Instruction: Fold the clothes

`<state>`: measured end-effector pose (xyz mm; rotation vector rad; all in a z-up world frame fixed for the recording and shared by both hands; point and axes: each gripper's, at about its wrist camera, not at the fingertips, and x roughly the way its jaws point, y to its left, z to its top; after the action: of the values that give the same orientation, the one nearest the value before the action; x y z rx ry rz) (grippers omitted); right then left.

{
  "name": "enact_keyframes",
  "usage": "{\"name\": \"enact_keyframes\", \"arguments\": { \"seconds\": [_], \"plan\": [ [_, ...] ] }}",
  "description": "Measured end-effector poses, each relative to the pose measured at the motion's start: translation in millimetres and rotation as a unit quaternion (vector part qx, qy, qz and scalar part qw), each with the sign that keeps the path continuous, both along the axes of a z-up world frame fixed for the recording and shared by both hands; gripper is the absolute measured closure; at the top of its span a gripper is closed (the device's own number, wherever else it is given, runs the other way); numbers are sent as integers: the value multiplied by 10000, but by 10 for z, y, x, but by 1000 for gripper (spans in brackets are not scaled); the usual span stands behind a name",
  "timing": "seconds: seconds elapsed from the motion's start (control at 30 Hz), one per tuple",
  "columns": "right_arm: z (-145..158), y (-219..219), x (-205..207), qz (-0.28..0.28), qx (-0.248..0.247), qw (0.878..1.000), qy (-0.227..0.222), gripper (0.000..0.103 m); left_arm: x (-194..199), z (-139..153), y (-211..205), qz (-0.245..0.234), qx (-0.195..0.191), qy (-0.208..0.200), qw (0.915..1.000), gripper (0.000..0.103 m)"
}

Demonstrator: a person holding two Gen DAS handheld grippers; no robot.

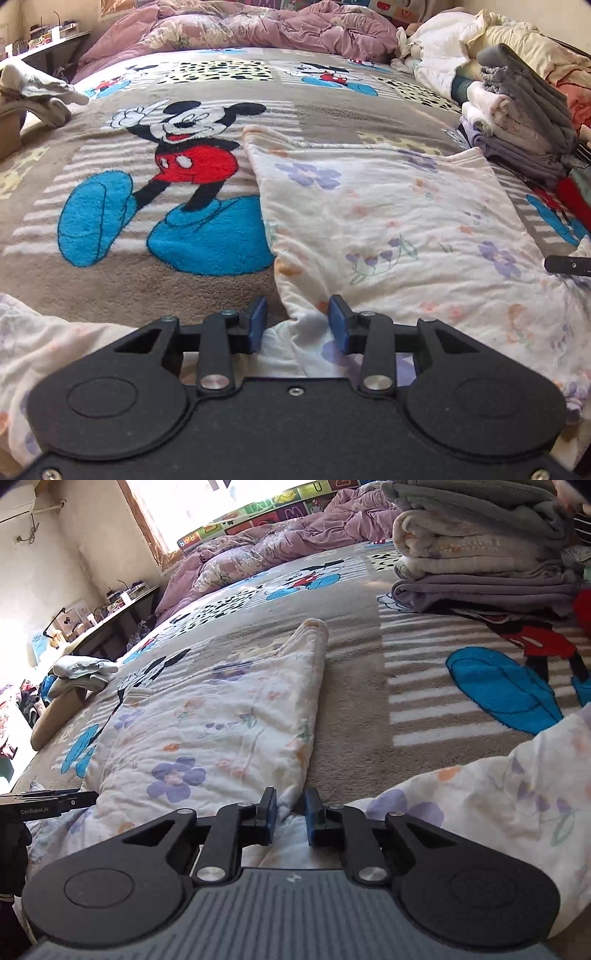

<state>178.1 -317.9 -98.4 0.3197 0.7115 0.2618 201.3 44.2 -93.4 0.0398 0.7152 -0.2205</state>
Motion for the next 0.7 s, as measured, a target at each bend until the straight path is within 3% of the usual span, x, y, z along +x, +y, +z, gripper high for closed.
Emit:
{"name": "enact_keyframes", "arguments": {
  "seconds": [0.1, 0.3, 0.43, 0.5, 0.63, 0.7],
  "plan": [
    [229, -13, 145, 122, -66, 9996, -226, 83, 141, 229, -49, -208, -46, -322, 9993, 68],
    [348, 22, 1051, 286, -290, 9990, -174, 83, 920, 264, -141, -256, 75, -179, 9995, 68],
    [125, -107, 1478, 85, 83, 9999, 48, 83, 1411, 153, -100, -307, -87, 83, 9995, 68],
    [-51, -211, 1648, -58, 390, 9990, 196, 83, 1636, -9, -34, -169, -149, 400, 9989, 68],
    [-399, -429, 1929, -344, 1107, 9922, 455, 103, 1761, -202, 162, 46, -689, 732, 9949, 69],
    [-455, -439, 1903, -338, 1287, 9900, 459, 103, 1745, -184, 197, 16, -767, 749, 9942, 69]
  ]
}}
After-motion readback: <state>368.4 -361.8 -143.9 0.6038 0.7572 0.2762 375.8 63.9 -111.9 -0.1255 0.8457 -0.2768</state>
